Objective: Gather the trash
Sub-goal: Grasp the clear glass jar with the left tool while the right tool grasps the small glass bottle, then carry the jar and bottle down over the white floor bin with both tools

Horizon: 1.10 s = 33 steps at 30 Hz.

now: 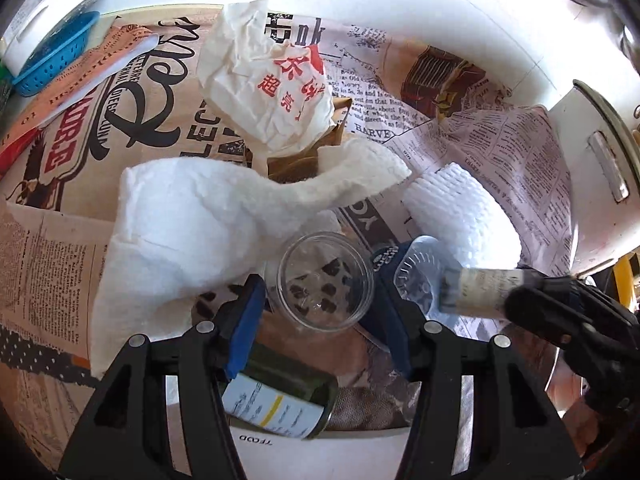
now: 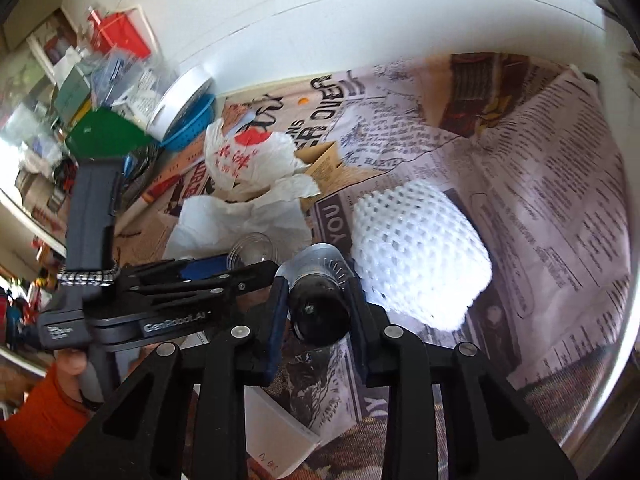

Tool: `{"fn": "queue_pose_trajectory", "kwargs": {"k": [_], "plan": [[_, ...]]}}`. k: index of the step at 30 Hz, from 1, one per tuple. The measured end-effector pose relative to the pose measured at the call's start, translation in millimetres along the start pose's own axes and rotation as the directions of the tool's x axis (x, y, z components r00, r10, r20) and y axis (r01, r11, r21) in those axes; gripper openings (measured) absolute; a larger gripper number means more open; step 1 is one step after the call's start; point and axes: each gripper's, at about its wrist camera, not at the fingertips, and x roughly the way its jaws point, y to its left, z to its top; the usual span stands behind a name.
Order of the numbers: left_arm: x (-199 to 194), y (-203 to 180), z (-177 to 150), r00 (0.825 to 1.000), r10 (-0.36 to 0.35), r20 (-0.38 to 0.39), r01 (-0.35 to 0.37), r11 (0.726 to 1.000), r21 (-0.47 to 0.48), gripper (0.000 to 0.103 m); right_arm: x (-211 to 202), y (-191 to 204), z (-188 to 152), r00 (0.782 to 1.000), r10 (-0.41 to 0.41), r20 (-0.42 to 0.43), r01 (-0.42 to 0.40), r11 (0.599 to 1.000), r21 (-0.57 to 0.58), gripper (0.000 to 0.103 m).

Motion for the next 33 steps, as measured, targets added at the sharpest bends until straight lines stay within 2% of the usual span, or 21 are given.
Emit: {"fn": "queue_pose_trajectory", "kwargs": {"k": [4,8,18,22,27,33], "plan": [[8,-4,0,1.0,0.019,-0.012,-0.019,1.0,-0.011,0.056,-6,-6,-4,1.0,-0.014,0.009,0.014,0.999,0.039,0.026],[5,-8,-1,0.999,0.031,0.009,-0.031,1.0,0.001,0.056,-15,-11,-9,1.0,-0.019,0.018,0.018,0.997,0.071,0.026],[-72,-18,-13,0.992,0.002,0.129,-0.009,0.999,0.054,0.056,-54,1,-19,0.994,-0.048,0.1,0.039,0.995,0.092,0.026],[-110,-18,-23,0.984,-0.006,0.178,-0.008,0.997,0.081,0.056,-71,21,-25,0.989,-0.064,0.133,0.051,0.994,0.096,0.026],[-157,0,-47,0.976,-0.049,0.214,0.024,0.993,0.118,0.056,-97,57,-45,0.977,-0.1,0.186,0.081,0.991,0.107,0.026],[-203,31,-99,0.967,-0.106,0.232,0.058,0.977,0.207,0.056,-114,109,-90,0.953,-0.173,0.249,0.131,0.975,0.178,0.026]]}}
